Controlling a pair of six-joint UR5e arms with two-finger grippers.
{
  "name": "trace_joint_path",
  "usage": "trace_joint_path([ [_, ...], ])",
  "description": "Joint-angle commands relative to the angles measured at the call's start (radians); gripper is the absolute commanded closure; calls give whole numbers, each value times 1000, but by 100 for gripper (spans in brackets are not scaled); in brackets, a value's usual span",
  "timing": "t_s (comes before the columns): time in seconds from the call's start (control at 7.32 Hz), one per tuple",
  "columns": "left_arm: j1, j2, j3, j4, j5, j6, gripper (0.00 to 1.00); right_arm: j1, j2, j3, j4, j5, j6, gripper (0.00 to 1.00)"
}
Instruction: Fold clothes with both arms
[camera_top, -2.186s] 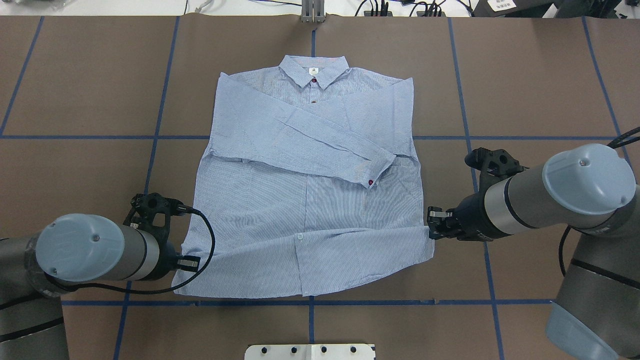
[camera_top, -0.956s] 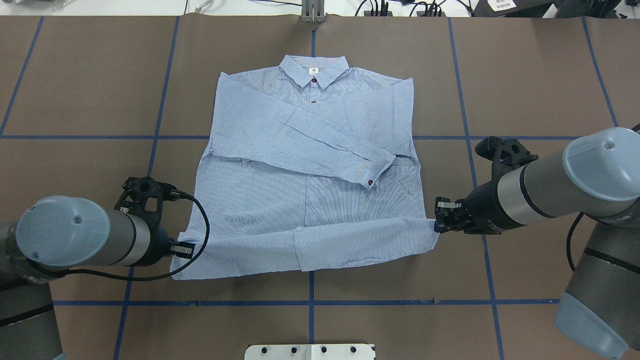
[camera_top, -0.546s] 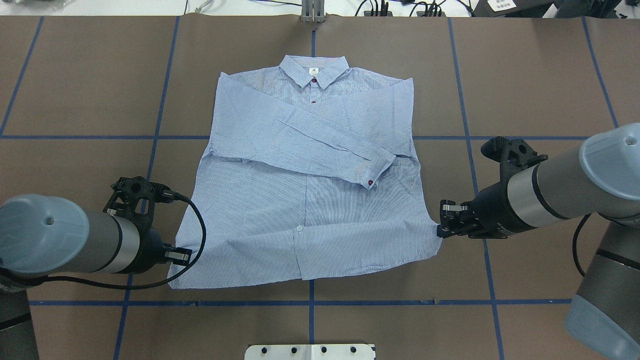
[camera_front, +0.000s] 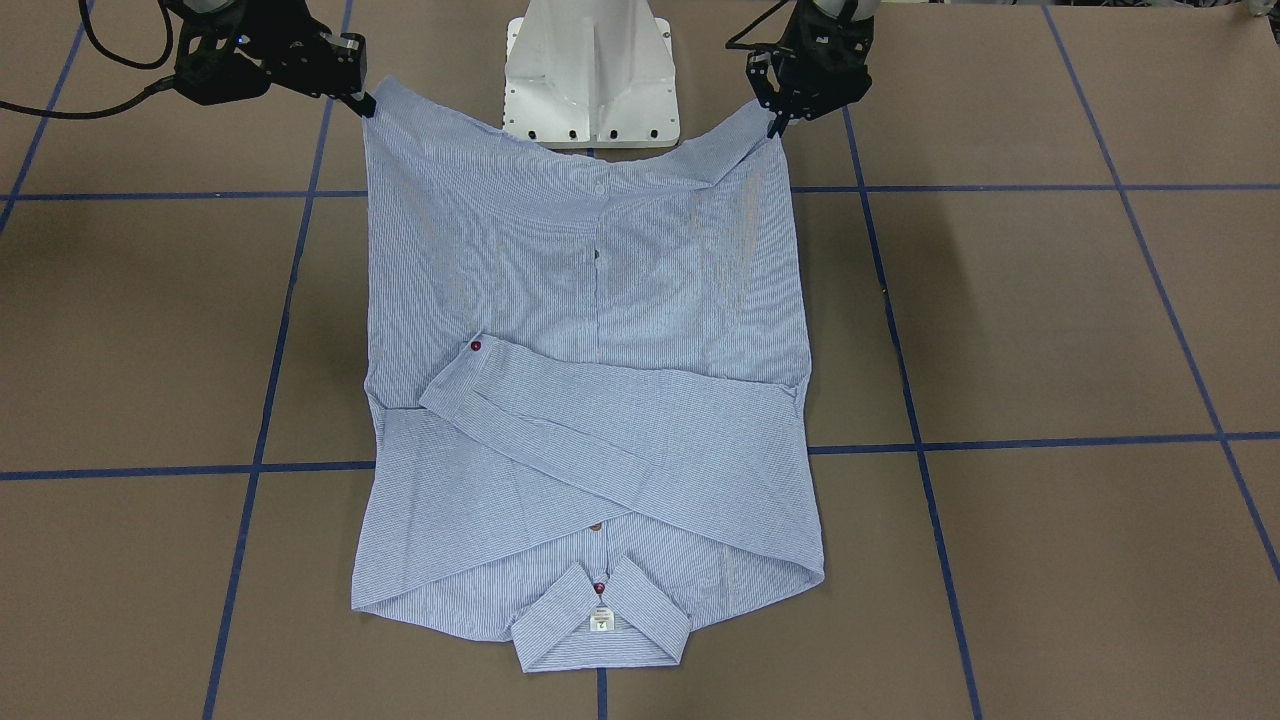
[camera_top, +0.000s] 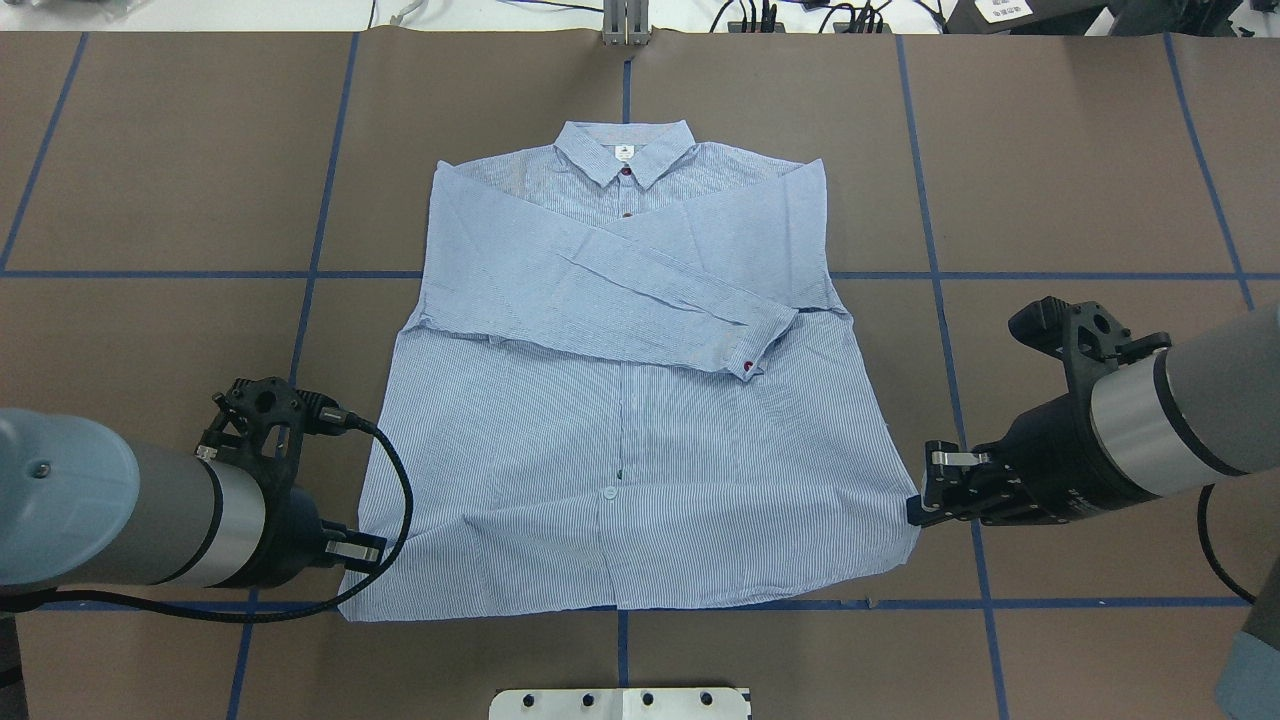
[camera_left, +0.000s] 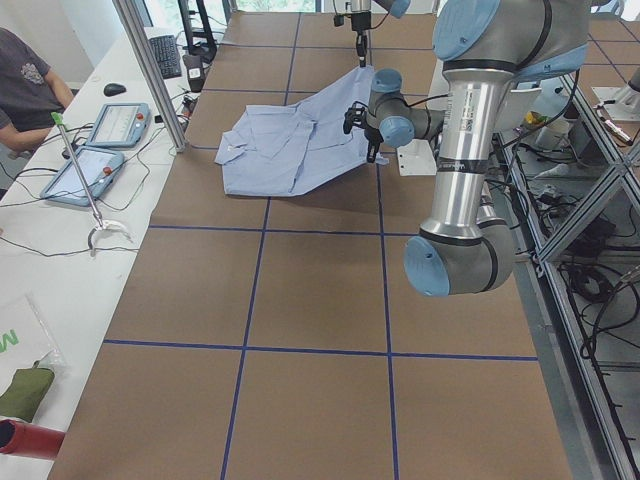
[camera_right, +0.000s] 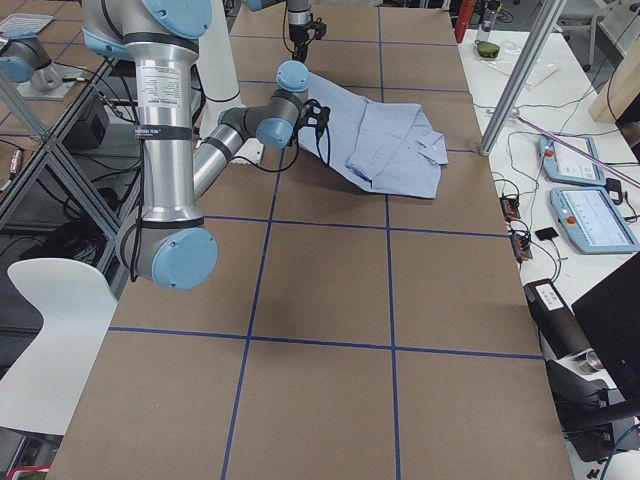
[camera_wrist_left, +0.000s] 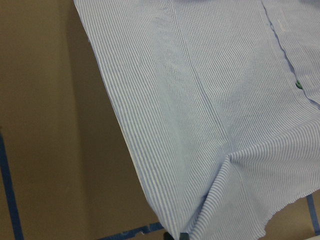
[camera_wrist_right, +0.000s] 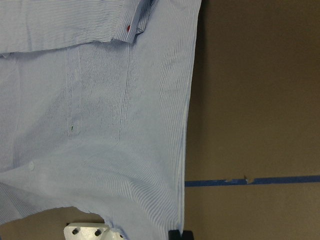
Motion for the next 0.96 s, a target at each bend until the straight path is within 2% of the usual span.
trace_joint_path([
  [0.0,51,3,-21,1,-1,-56,100,1,-52,55,0,28,0,100],
  [0.41,157,-1,-158,130,-1,-165,100,1,-63,66,0,110,0,100],
  [0.82,180,-21,-144,142,-1,-189,100,8,-55,54,0,134,2,100],
])
